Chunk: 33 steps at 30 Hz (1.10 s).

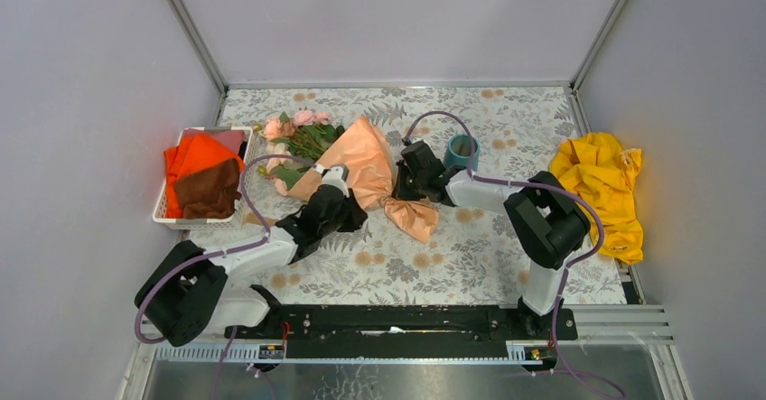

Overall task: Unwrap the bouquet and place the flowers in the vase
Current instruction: Untie the ribbon from the wrapping paper.

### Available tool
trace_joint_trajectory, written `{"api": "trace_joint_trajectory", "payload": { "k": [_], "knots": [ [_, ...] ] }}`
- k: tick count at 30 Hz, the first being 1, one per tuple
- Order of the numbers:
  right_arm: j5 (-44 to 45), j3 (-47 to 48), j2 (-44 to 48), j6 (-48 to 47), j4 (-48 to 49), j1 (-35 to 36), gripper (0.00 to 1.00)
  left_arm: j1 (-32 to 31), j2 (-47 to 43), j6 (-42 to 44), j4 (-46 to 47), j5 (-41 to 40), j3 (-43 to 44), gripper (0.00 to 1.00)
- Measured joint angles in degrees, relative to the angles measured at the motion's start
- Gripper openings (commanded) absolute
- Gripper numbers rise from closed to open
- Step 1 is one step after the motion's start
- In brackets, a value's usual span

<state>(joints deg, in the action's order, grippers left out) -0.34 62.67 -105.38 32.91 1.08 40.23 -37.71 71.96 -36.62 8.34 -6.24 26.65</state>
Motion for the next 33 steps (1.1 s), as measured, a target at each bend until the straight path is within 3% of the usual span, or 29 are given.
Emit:
{"api": "trace_joint_trajectory", "payload": {
  "k": [6, 12, 21, 33],
  "knots": [
    [-5.46, -2.32, 1.44, 0.07, 2.03, 0.0, 0.0, -0.17, 6.01, -2.93, 13.35, 10.69, -1.42, 0.22],
    [-8.57, -3.96, 3.72, -0.04, 2.23, 0.0, 0.0, -0.2, 11.76, -4.92, 19.15, 14.19, -1.46, 0.21],
    [-10.93, -5.51, 4.48, -0.09, 3.32, 0.0, 0.0, -0.2, 11.19, -6.91, 20.0, 12.0, -1.62, 0.5],
    [-12.72, -6.95, 5.86, -0.11, 4.5, 0.13, 0.0, -0.2, 8.81, -6.91, 19.04, 7.23, -0.98, 0.49]
  ]
}}
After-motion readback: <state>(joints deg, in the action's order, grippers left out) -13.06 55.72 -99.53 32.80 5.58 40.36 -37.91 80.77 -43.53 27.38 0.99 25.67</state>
